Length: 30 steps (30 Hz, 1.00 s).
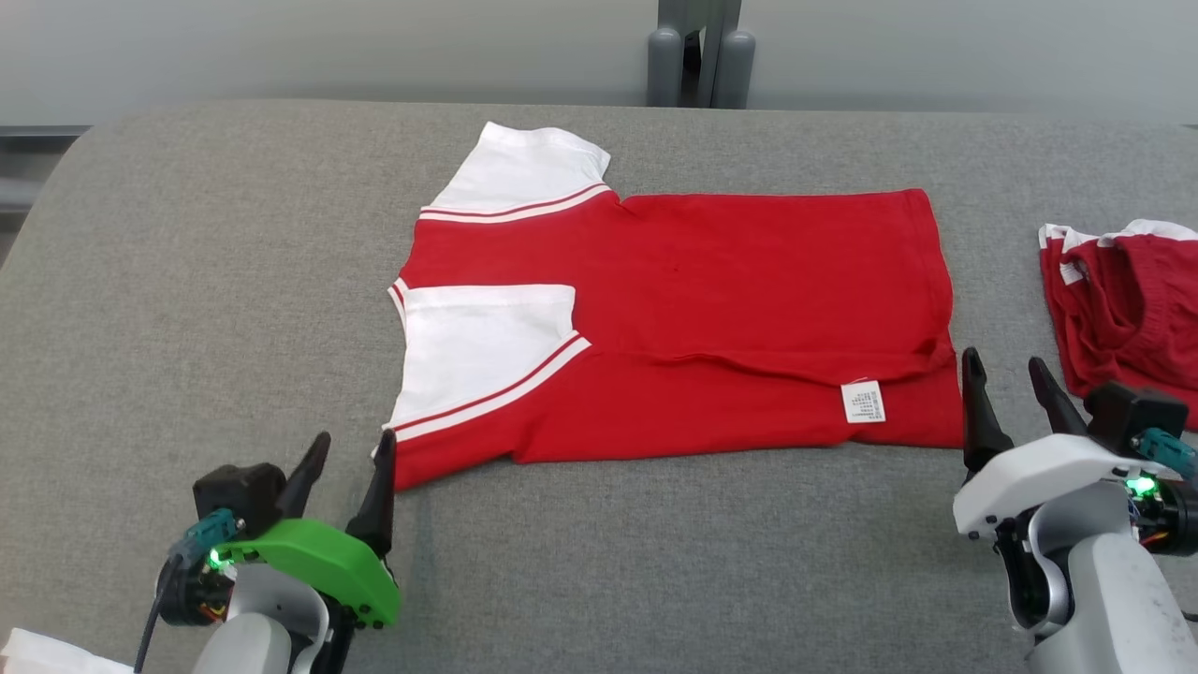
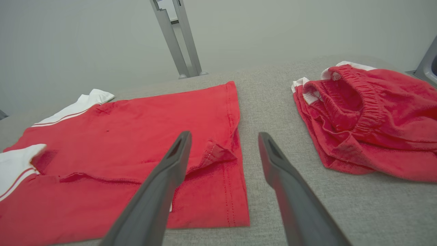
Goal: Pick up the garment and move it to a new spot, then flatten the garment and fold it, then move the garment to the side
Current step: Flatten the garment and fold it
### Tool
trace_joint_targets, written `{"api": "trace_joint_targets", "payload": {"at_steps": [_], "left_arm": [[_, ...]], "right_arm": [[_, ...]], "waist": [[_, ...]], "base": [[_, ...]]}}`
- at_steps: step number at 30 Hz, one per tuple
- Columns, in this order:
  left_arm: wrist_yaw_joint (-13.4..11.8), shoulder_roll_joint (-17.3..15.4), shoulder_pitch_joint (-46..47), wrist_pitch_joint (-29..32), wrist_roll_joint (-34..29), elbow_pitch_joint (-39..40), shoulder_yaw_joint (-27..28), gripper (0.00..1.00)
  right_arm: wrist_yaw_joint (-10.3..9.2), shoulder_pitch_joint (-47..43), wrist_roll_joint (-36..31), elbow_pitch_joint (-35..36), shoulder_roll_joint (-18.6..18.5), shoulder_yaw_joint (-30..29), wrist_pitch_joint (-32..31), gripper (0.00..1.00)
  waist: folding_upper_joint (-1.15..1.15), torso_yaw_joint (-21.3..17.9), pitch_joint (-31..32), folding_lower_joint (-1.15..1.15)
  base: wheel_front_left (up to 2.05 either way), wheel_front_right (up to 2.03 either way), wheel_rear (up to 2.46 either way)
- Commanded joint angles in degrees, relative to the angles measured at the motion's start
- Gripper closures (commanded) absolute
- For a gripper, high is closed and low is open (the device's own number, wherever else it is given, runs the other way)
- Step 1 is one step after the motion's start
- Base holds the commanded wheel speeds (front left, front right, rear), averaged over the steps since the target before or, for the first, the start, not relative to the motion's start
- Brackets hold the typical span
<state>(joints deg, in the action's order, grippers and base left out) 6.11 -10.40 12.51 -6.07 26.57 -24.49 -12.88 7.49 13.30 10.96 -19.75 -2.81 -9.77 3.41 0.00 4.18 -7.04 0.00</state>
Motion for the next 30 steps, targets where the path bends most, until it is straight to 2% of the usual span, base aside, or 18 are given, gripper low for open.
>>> {"api": "trace_joint_targets", "payload": {"at_steps": [1, 13, 19, 20, 22, 23, 24, 30], "left_arm": [[-0.54, 0.35, -1.40, 1.52, 1.13, 0.19, 0.25, 0.00], [-3.10, 2.99, -0.28, 7.10, 7.37, -5.77, 2.88, 0.00], [-2.39, 3.63, 1.57, 7.09, 9.23, -9.22, 3.50, 0.00], [-2.25, 3.79, 1.96, 7.11, 9.44, -9.81, 3.48, 0.06], [-2.05, 3.95, 2.50, 6.99, 9.48, -10.67, 3.05, 0.58], [-1.95, 4.03, 2.78, 6.82, 9.43, -10.91, 2.91, 0.74], [-1.82, 4.14, 3.17, 6.42, 9.37, -11.06, 2.75, 1.00], [-1.15, 4.21, 4.53, 4.15, 9.23, -10.30, 2.26, 1.00]], "right_arm": [[-0.01, -1.68, 0.71, 1.07, -0.18, -0.18, -0.71, 0.00], [-0.01, -4.87, 2.19, 4.25, -0.16, 3.10, -3.14, 0.00], [-0.01, -3.69, 1.54, 3.02, -0.17, 4.05, -3.86, 0.00], [-0.01, -3.39, 1.59, 2.37, -0.17, 4.07, -4.07, 0.00], [-0.01, -2.85, 1.52, 0.90, -0.17, 4.16, -4.33, 0.00], [-0.01, -2.47, 1.57, 0.09, -0.16, 4.16, -4.54, 0.00], [-0.01, -1.91, 1.50, -0.92, -0.17, 4.28, -4.64, 0.00], [-0.01, 1.81, 1.26, -8.24, -0.18, 4.15, -4.28, 0.00]], "waist": [[0.00, 0.14, 0.06, 0.00], [0.00, -3.09, -1.54, 0.00], [0.00, -4.33, -2.05, 0.00], [0.00, -4.40, -2.11, 0.00], [0.00, -4.46, -2.16, 0.00], [0.00, -4.49, -2.19, 0.00], [0.00, -4.47, -2.22, 0.00], [0.00, -3.41, -2.50, 0.00]], "base": [[0.00, 0.00, 0.00], [0.00, 0.00, 0.00], [0.00, 0.00, 0.00], [0.00, 0.00, 0.00], [0.00, 0.00, 0.00], [0.00, 0.00, 0.00], [0.00, 0.00, 0.00], [0.00, 0.00, 0.00]]}}
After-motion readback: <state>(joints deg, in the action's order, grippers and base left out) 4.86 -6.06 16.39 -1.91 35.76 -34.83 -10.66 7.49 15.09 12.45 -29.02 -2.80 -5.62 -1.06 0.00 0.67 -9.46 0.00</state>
